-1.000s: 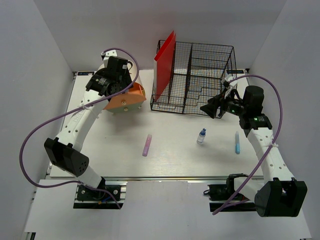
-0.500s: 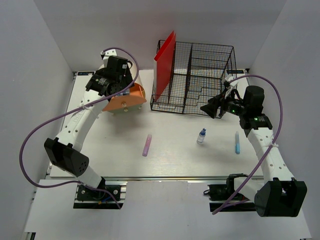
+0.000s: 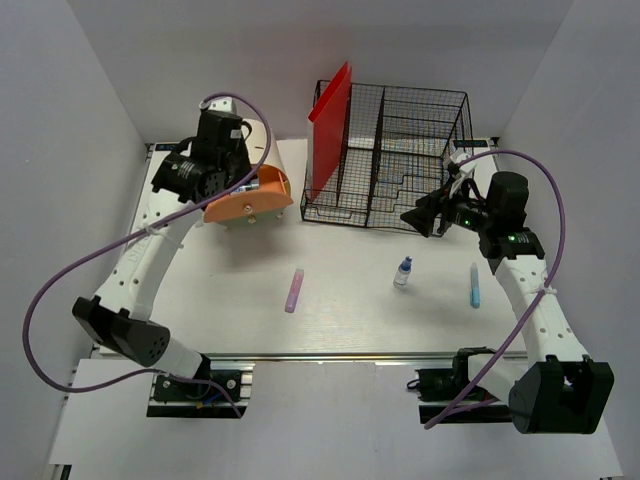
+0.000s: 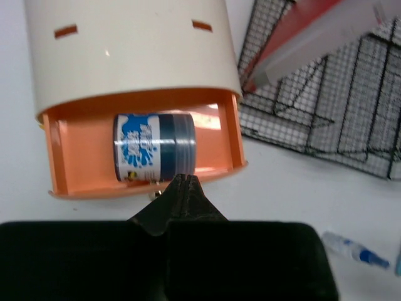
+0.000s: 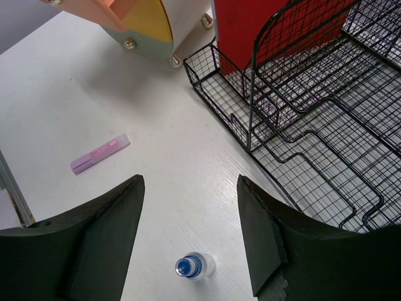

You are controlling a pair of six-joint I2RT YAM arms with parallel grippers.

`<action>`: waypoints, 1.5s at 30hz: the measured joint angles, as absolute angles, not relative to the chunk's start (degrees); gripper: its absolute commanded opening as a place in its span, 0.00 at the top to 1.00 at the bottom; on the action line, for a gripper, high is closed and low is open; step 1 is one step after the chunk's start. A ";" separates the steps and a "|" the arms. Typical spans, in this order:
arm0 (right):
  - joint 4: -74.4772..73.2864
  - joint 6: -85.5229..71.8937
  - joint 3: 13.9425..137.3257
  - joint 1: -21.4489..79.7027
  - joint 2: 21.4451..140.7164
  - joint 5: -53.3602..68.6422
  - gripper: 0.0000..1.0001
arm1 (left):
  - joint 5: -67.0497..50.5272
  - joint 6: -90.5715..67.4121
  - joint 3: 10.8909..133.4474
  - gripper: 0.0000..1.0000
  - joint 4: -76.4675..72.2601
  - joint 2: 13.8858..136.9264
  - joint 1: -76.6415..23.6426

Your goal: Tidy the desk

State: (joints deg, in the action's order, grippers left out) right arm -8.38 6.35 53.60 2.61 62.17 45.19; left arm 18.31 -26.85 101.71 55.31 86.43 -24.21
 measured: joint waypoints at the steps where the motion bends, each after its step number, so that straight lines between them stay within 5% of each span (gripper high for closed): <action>1: -8.38 6.33 53.56 2.59 62.17 45.19 0.34 | 16.75 -26.96 101.34 1.00 56.25 85.52 -24.25; 9: -8.36 6.35 53.54 2.59 62.19 45.19 0.34 | 9.26 -27.42 89.52 1.00 59.81 75.46 -24.43; 18: -8.36 6.33 53.54 2.11 62.24 45.17 0.34 | 8.88 -26.06 84.29 1.00 58.13 78.74 -24.32; 45: -8.38 6.37 53.52 1.15 62.39 45.21 0.34 | 25.43 -25.02 86.06 1.00 43.99 86.39 -24.08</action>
